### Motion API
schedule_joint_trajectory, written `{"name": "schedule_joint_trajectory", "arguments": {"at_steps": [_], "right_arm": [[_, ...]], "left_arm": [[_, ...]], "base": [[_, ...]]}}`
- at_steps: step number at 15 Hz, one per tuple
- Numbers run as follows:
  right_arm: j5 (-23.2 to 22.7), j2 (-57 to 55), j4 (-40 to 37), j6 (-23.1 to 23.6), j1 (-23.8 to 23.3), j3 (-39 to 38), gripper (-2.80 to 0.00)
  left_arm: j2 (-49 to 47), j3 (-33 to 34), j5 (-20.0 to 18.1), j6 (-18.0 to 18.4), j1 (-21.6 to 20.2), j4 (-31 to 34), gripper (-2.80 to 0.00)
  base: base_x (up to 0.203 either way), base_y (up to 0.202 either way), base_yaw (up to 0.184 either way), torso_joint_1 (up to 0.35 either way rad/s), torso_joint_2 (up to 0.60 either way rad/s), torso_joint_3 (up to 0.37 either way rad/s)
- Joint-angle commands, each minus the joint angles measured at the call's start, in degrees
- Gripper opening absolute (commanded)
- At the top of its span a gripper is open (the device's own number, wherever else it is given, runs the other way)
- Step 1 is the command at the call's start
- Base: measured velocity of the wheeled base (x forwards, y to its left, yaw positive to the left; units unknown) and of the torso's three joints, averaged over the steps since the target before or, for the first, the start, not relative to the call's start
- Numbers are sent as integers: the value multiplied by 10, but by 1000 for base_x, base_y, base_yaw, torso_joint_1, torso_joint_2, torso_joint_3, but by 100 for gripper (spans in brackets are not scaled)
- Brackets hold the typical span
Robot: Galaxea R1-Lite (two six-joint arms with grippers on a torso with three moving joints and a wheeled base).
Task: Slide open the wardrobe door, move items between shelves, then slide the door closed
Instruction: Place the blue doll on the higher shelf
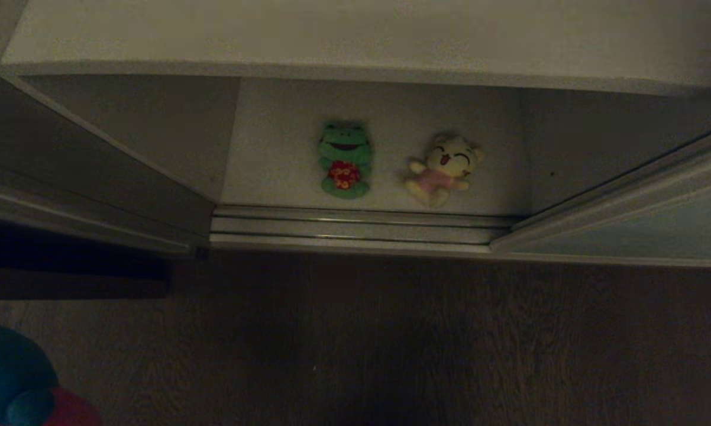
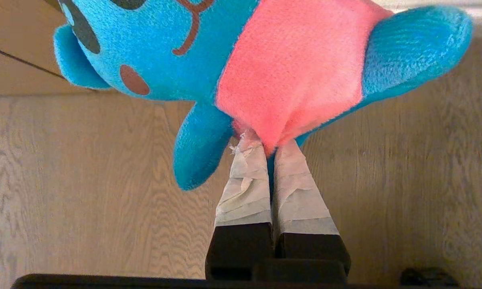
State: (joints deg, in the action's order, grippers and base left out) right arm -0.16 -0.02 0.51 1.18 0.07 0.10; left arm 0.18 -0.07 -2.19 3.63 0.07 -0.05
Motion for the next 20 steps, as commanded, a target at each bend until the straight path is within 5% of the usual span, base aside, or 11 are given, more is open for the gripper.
{"name": "schedule_joint_trajectory", "arguments": {"at_steps": [1,20], "right_arm": [[0,1,0,0,1,0,-280],[0,1,0,0,0,0,-280]], "left_arm": [[-2,0,0,1,-1,0,-280],[-2,1,4,-8,0,0,-280]], "base": [[0,0,0,0,5,210],[0,0,0,2,1,201]]}}
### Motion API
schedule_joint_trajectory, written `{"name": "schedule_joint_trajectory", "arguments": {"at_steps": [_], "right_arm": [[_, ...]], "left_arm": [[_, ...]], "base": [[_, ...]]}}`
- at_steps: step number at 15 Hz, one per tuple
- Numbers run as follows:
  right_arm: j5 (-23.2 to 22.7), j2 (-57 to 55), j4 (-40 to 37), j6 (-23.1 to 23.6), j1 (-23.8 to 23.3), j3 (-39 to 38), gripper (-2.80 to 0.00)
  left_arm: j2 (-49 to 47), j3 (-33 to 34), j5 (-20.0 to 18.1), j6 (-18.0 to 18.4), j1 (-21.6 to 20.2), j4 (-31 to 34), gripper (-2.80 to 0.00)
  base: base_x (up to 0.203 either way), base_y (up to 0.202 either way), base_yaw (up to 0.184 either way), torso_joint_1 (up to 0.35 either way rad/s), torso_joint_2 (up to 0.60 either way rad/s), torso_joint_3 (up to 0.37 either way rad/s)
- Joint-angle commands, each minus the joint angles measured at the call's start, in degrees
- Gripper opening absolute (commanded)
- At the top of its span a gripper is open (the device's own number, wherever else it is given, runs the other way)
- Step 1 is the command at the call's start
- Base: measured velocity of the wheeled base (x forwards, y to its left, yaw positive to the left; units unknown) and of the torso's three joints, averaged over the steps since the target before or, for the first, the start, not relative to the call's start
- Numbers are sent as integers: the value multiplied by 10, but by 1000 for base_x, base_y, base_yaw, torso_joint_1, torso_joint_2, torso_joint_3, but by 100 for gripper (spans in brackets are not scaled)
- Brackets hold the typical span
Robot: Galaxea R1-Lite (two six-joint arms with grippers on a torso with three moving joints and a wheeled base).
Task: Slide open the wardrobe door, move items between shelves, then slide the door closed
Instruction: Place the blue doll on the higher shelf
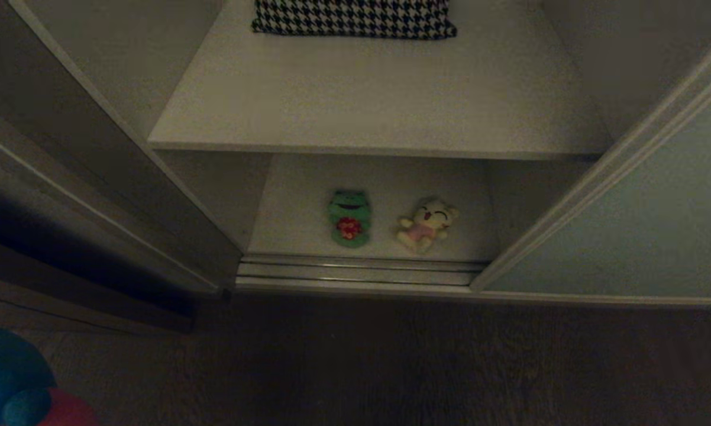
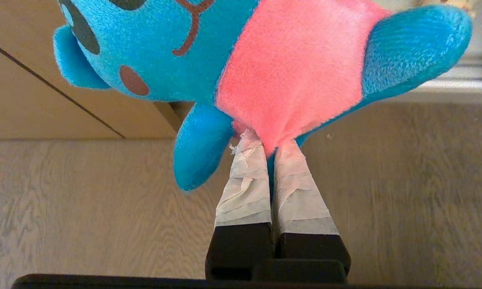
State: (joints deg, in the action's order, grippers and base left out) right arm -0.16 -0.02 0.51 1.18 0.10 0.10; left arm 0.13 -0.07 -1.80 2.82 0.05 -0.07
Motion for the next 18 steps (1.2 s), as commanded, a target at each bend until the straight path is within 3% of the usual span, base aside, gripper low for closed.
{"name": "schedule_joint_trajectory", "arguments": {"at_steps": [1,7,15,18], "right_arm": [[0,1,0,0,0,0,-280],[0,1,0,0,1,0,-280],[0,1,0,0,1,0,-280],[0,1,0,0,0,0,-280]], "left_arm": [[-1,0,0,1,0,0,-280],[-1,0,0,-3,0,0,-280],[-1,-1,14,4,0,-5,-280],[-5,-100,13,6,0,6,-280]], "base": [[0,0,0,2,-7,192],[0,0,0,2,0,189],[0,0,0,0,2,22],[0,0,0,0,0,0]]}}
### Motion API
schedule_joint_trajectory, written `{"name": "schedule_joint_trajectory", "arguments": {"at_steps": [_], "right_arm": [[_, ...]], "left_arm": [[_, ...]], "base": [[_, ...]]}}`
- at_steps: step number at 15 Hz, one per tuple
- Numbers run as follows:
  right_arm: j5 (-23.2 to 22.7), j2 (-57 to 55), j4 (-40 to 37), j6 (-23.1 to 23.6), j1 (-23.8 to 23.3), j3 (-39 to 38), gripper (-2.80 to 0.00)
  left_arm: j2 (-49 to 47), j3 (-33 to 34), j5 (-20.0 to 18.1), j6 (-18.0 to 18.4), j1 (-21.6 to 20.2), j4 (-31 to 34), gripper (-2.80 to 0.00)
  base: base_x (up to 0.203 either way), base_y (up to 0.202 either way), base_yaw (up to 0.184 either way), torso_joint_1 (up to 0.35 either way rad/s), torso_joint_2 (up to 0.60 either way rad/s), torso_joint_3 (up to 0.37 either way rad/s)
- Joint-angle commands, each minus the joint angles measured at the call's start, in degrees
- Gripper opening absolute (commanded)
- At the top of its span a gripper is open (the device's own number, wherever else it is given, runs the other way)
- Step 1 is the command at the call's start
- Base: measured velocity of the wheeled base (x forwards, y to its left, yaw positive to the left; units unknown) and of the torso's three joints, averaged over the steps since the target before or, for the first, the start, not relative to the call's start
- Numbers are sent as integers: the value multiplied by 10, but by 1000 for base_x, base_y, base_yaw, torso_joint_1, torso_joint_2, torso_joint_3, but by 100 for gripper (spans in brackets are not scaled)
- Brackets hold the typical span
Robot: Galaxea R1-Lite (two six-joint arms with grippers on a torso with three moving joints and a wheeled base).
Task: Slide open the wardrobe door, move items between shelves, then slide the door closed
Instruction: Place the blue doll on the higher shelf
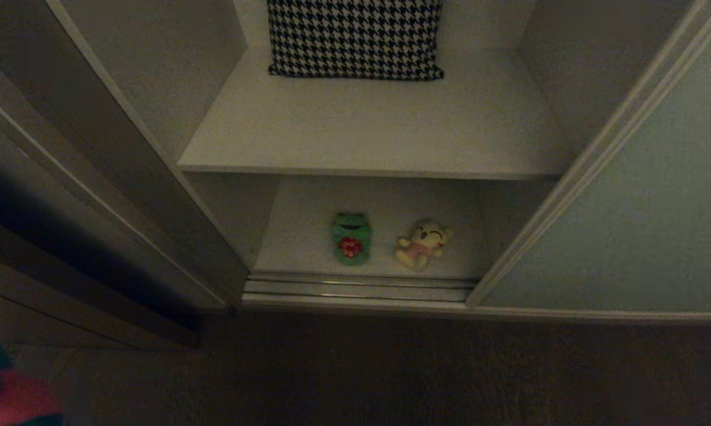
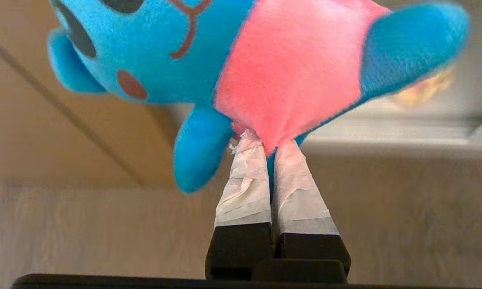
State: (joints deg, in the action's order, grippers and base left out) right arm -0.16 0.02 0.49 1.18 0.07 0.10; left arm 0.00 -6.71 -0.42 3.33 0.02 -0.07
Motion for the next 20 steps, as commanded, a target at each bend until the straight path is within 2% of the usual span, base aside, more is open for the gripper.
{"name": "schedule_joint_trajectory", "arguments": {"at_steps": [1,4,10,12,16,20], "right_arm": [[0,1,0,0,1,0,-280],[0,1,0,0,0,0,-280],[0,1,0,0,0,0,-280],[0,1,0,0,0,0,-280],[0,1,0,0,1,0,-280],[0,1,0,0,0,0,-280]], "left_arm": [[-11,-82,-12,3,0,23,-280],[-123,-177,-52,7,3,38,-280],[-470,-378,-97,2,9,-67,-280],[-596,-466,-103,-7,14,-95,-280],[-837,-636,-105,-24,57,-145,-280],[-1041,-753,-86,-37,86,-239,-280]], "base": [[0,0,0,0,0,0],[0,0,0,0,0,0],[0,0,0,0,0,0],[0,0,0,0,0,0],[0,0,0,0,0,0],[0,0,0,0,0,0]]}}
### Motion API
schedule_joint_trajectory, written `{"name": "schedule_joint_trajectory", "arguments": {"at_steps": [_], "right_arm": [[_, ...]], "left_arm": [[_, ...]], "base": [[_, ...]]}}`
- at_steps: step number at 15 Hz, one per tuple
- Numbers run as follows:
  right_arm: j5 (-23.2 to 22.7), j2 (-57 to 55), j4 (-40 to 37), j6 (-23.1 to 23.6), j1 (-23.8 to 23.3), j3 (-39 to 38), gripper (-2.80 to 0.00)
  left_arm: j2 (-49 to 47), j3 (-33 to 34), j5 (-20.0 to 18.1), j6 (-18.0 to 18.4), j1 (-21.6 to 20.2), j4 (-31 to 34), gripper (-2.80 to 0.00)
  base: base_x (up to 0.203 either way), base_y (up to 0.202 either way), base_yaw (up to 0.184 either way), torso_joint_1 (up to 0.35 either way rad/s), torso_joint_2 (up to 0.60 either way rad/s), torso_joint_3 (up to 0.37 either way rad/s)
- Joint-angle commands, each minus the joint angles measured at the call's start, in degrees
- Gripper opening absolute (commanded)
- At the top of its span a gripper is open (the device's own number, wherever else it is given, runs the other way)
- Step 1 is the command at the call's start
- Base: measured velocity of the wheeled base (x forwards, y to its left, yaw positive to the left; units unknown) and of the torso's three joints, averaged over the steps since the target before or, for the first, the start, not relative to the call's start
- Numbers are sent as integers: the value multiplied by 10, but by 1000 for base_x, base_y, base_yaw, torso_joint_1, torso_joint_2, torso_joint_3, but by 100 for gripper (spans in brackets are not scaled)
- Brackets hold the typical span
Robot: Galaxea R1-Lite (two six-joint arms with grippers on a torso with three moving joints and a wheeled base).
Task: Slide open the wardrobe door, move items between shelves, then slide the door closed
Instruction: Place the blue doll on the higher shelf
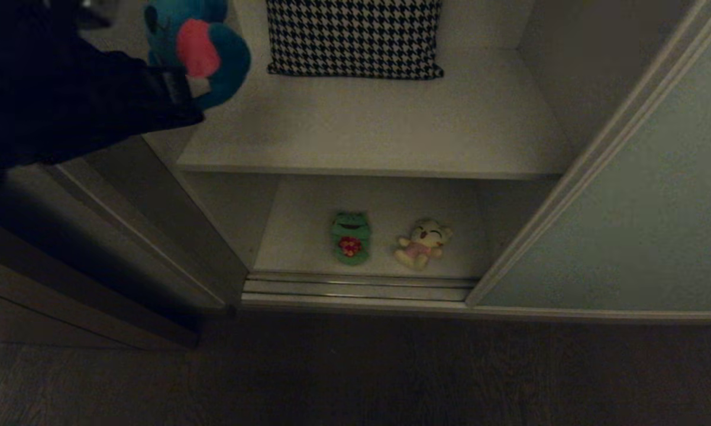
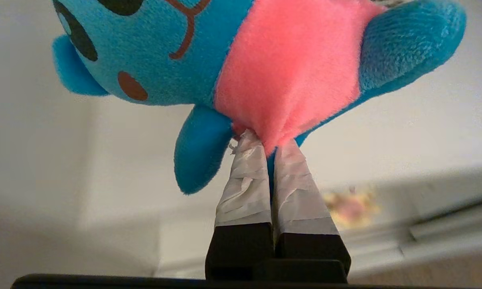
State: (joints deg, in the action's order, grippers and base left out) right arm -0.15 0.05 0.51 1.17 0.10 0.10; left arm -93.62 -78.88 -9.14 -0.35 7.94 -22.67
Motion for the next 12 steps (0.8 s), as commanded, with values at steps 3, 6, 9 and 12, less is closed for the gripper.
{"name": "schedule_joint_trajectory", "arguments": {"at_steps": [3,6,9,12], "right_arm": [[0,0,0,0,0,0,-280],[0,0,0,1,0,0,-280],[0,0,0,0,0,0,-280],[0,0,0,1,1,0,-280]], "left_arm": [[-216,-123,44,-17,15,-61,-280],[-282,-184,81,-29,17,-104,-280],[-314,-234,104,-32,14,-108,-280],[-331,-264,106,-39,10,-102,-280]], "base": [[0,0,0,0,0,0],[0,0,0,0,0,0],[0,0,0,0,0,0],[0,0,0,0,0,0]]}}
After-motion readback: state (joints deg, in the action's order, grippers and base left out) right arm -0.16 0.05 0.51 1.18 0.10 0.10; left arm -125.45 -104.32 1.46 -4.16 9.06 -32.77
